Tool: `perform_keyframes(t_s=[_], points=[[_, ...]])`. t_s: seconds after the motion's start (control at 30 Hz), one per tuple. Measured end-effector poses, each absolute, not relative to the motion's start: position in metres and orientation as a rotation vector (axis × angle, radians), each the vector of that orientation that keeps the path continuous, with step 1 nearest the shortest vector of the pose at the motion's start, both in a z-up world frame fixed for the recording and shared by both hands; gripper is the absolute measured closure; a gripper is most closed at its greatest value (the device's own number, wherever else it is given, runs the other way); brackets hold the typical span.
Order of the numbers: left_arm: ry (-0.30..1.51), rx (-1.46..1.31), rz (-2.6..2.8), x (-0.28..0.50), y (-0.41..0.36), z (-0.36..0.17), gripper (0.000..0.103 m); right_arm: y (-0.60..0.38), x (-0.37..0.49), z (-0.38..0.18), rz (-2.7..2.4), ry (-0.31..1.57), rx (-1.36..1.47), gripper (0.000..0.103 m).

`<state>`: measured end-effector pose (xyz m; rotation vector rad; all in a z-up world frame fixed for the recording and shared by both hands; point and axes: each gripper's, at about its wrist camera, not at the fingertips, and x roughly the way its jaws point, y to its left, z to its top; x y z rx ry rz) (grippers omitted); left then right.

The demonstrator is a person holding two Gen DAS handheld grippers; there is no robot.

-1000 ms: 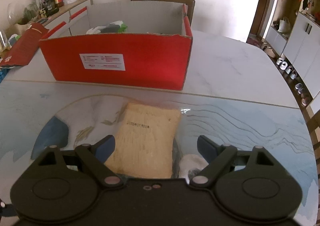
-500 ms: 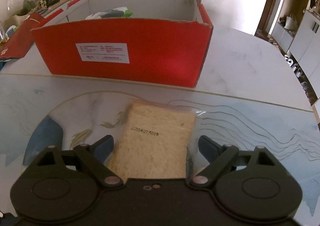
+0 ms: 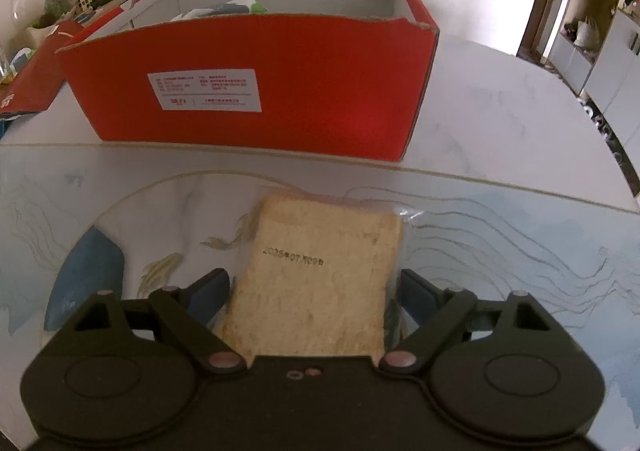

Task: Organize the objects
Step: 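Grasp the small snack bag with the left tool while the right tool grasps the bagged bread slice, then carry the snack bag and bagged bread slice with both tools over the red box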

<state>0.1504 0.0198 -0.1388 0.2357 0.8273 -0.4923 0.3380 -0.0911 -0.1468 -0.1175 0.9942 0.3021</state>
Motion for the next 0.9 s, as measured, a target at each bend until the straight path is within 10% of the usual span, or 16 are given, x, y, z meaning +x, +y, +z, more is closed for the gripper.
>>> perform_keyframes(t_s=[0.6,0.9], points=[[0.862,0.166,-0.443,0.162,0.028,-0.134,0.086,-0.089,0.321,-0.132,0.341,0.981,-0.118,0.03],[0.898,0.055,-0.368,0.172,0.05,-0.126,0.086,-0.097,0.3,-0.109,0.374,0.961,-0.1,0.03]])
